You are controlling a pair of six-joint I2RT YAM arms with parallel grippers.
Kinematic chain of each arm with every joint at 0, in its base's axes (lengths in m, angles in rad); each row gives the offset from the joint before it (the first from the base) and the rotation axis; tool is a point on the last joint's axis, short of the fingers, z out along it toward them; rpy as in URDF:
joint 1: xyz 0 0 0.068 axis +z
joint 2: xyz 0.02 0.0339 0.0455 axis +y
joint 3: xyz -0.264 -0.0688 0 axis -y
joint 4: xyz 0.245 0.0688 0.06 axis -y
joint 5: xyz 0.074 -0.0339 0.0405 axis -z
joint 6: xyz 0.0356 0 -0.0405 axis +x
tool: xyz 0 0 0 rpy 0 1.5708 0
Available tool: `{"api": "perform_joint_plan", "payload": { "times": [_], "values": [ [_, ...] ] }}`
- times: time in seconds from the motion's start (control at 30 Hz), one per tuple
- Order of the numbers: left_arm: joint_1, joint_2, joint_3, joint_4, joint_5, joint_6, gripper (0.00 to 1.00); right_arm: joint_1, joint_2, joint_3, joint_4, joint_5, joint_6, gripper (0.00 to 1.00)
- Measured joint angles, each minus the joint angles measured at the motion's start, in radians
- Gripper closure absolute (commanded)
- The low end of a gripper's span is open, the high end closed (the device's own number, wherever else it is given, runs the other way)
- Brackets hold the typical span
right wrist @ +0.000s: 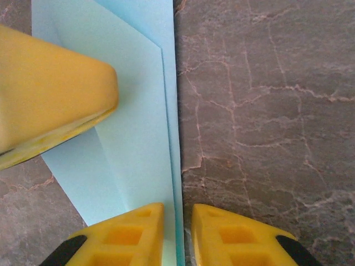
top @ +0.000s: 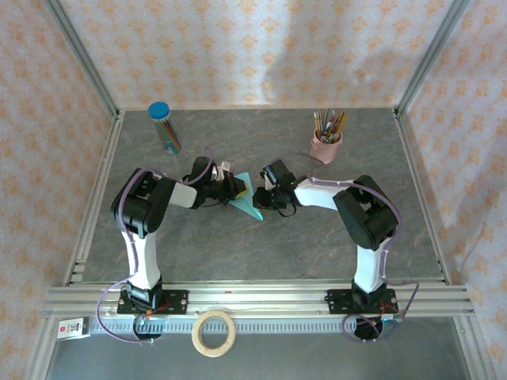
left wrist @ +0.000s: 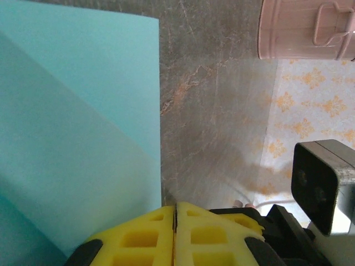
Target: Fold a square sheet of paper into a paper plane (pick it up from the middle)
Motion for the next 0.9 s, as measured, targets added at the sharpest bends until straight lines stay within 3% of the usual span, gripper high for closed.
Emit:
{"api": "perform_joint_plan", "payload": {
  "times": [0.47,0.9],
  "values": [
    [0.000,-0.085,0.000,-0.051,-0.095,0.023,0.90,0.000,-0.004,-0.013,0.018,0.005,0.004,0.81],
    [-0.020,-0.085,0.000,-0.061,-0.096,0.026,0.92,0.002,-0.004,-0.014,0.019,0.013,0.005,0.82]
  ]
}}
